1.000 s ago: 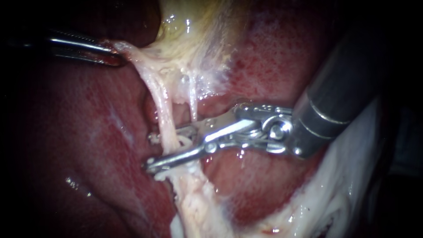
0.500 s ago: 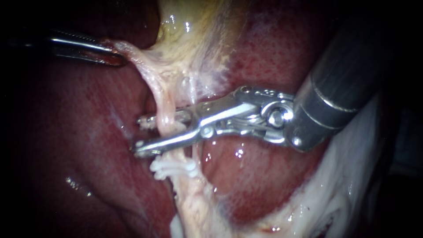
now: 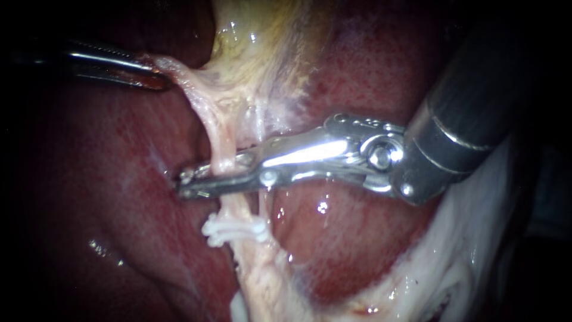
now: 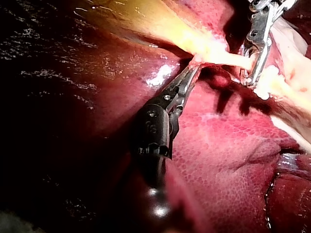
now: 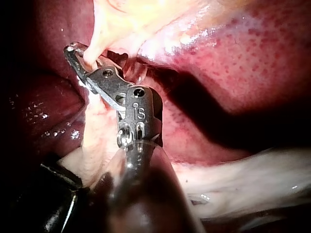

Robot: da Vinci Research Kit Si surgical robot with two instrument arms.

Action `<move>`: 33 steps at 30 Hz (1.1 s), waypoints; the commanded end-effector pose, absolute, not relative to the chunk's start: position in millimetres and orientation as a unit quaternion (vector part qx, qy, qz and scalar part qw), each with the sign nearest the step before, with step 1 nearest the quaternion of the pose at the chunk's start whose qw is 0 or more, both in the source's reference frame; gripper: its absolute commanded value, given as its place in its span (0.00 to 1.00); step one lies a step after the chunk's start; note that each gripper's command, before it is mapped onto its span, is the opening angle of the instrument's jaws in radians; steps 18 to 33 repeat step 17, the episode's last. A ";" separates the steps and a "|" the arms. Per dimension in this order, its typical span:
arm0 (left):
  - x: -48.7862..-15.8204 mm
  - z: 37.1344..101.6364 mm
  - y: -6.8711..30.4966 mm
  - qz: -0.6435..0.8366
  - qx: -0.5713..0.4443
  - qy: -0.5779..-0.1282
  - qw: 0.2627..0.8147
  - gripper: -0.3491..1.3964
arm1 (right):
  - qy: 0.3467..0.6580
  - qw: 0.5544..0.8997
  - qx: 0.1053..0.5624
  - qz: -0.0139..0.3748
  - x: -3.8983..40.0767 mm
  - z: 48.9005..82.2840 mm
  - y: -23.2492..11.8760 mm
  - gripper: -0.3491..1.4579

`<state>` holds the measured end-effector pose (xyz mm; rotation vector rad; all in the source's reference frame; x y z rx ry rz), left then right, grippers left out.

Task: Clipping third clip left tube

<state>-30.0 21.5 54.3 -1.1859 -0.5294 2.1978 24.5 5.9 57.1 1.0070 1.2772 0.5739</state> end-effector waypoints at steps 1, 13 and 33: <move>-30.0 54.3 21.5 0.824 -0.445 -0.198 0.290 0.00 | 0.556 0.647 0.451 0.261 24.4 57.1 5.8 0.00; -30.1 54.3 21.5 0.825 -0.445 -0.197 0.288 0.00 | 0.542 0.639 0.468 0.280 24.4 57.4 5.1 0.00; -30.1 54.4 21.6 0.825 -0.445 -0.197 0.288 0.00 | 0.539 0.637 0.474 0.280 24.6 57.6 5.2 0.06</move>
